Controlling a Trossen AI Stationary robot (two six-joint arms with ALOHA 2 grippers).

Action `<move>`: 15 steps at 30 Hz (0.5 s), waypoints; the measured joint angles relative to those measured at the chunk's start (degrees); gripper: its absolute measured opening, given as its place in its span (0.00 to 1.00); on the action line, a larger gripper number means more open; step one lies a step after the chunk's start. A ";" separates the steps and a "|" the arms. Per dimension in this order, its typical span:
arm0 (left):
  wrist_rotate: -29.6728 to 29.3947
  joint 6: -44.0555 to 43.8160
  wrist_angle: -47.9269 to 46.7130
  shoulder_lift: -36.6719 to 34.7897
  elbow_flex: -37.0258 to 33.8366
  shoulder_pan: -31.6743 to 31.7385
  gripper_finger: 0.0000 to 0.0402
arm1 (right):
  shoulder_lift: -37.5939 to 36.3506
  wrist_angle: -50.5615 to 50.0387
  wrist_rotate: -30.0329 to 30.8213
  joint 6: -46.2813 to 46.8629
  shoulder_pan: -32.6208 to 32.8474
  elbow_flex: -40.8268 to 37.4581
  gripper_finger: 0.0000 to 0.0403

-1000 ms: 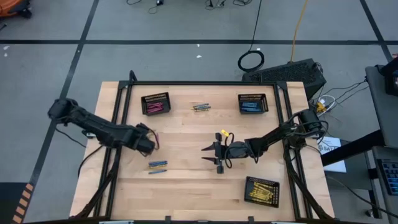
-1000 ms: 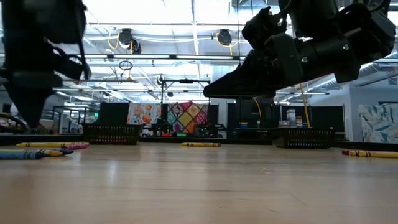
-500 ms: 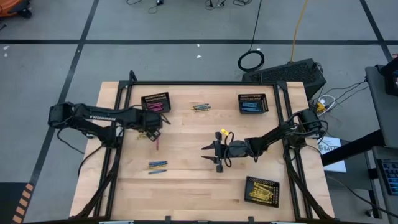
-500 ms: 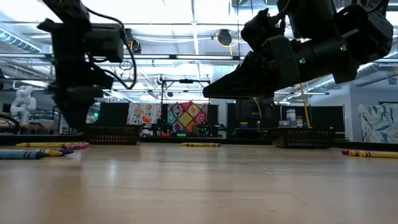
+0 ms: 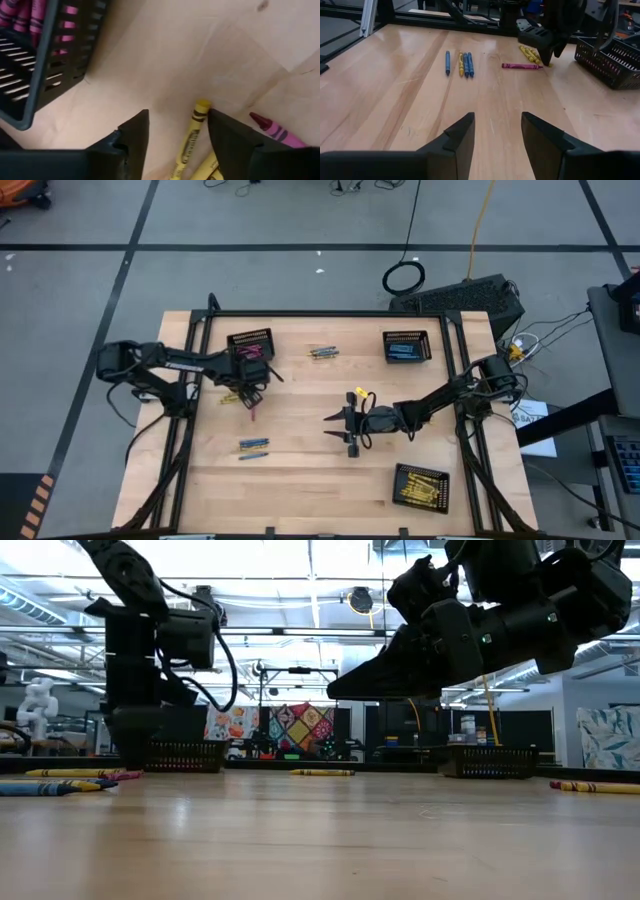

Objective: Sort crayons
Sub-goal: Put the yellow crayon into the bottom black bin

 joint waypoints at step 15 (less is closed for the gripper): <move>-1.11 7.81 0.21 0.95 -0.02 0.02 0.05 | -8.55 -11.93 0.03 -0.45 0.02 -0.01 0.36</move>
